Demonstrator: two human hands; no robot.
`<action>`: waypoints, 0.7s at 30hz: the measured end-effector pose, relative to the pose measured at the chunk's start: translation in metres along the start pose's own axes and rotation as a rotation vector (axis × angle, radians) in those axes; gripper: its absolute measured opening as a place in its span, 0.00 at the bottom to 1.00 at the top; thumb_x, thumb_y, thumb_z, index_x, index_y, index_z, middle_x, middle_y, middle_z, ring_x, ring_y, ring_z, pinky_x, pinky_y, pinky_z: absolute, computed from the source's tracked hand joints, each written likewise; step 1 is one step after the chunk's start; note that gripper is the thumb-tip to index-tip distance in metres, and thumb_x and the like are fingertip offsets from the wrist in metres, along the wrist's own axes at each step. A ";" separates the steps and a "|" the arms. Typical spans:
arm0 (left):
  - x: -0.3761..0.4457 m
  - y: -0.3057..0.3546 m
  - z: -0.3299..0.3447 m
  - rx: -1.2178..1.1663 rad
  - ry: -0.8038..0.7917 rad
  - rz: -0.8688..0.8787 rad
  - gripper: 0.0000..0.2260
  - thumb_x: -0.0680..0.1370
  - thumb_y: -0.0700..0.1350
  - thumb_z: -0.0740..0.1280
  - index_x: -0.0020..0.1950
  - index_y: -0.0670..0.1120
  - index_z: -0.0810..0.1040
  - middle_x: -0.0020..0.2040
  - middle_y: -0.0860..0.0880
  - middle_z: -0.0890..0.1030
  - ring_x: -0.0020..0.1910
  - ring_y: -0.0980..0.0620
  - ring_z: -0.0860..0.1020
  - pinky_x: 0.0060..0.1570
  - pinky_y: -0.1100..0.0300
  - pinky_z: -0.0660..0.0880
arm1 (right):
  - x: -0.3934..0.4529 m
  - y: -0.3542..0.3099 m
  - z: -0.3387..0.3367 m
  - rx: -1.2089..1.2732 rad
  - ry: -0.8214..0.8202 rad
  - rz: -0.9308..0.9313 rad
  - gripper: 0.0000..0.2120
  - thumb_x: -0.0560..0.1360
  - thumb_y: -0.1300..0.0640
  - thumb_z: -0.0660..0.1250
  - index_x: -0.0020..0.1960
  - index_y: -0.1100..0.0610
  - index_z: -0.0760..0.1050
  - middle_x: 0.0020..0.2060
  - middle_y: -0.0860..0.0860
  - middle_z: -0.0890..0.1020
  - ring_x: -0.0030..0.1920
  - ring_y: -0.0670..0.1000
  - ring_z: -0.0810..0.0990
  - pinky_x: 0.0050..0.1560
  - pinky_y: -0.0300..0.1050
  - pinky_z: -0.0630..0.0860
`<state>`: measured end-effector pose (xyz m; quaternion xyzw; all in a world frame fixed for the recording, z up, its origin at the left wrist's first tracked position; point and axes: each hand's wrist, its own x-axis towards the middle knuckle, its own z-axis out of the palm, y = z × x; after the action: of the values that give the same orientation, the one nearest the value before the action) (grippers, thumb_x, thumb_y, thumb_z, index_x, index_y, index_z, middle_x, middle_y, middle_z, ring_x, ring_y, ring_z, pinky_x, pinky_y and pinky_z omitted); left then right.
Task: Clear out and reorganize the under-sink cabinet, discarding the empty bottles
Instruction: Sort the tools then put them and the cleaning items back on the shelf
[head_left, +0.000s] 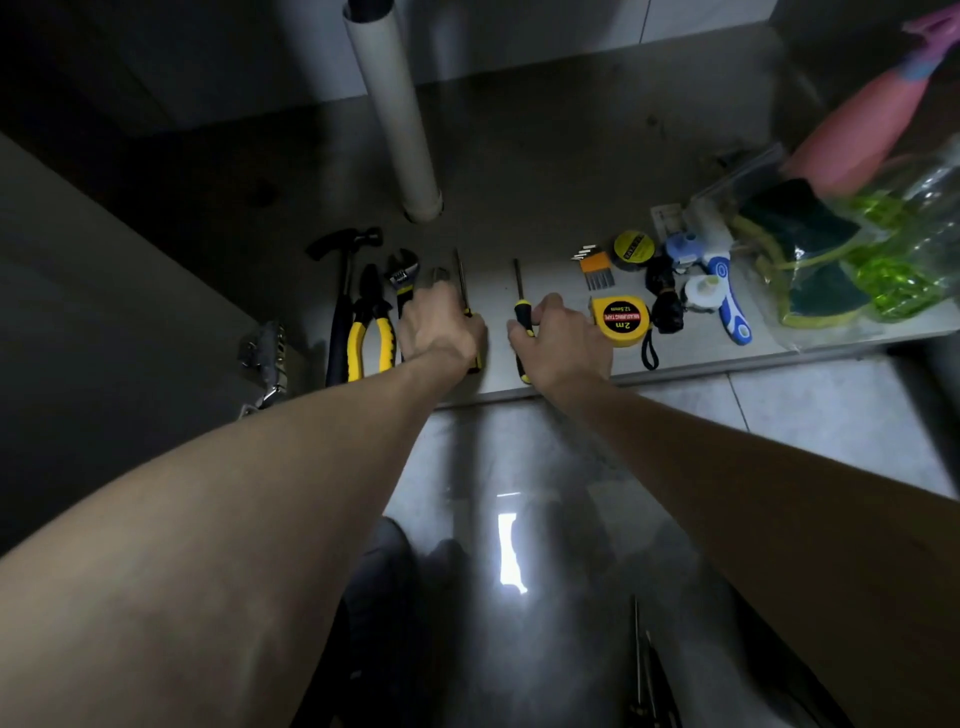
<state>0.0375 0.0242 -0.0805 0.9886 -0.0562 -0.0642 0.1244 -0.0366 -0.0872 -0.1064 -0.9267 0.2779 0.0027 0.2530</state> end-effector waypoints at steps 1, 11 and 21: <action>0.000 -0.001 0.000 0.024 0.011 0.005 0.09 0.73 0.49 0.70 0.49 0.46 0.83 0.49 0.42 0.83 0.51 0.40 0.81 0.37 0.57 0.69 | 0.000 0.000 0.000 0.005 -0.004 -0.001 0.21 0.79 0.39 0.61 0.60 0.55 0.72 0.49 0.55 0.83 0.51 0.60 0.82 0.44 0.50 0.77; -0.002 -0.019 0.005 0.083 0.071 0.033 0.11 0.75 0.49 0.69 0.56 0.48 0.82 0.55 0.45 0.81 0.58 0.43 0.78 0.43 0.56 0.71 | -0.017 0.005 0.007 0.101 0.028 -0.042 0.22 0.76 0.40 0.62 0.64 0.52 0.72 0.50 0.53 0.83 0.51 0.59 0.82 0.43 0.48 0.69; -0.021 -0.030 -0.005 -0.192 0.195 -0.090 0.10 0.77 0.50 0.61 0.51 0.49 0.80 0.51 0.46 0.82 0.52 0.42 0.79 0.42 0.57 0.68 | -0.008 -0.005 0.014 0.126 -0.004 -0.058 0.21 0.76 0.42 0.63 0.64 0.52 0.72 0.49 0.51 0.84 0.50 0.58 0.82 0.43 0.48 0.71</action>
<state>0.0208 0.0569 -0.0811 0.9752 0.0069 0.0216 0.2202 -0.0396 -0.0731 -0.1151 -0.9167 0.2498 -0.0204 0.3112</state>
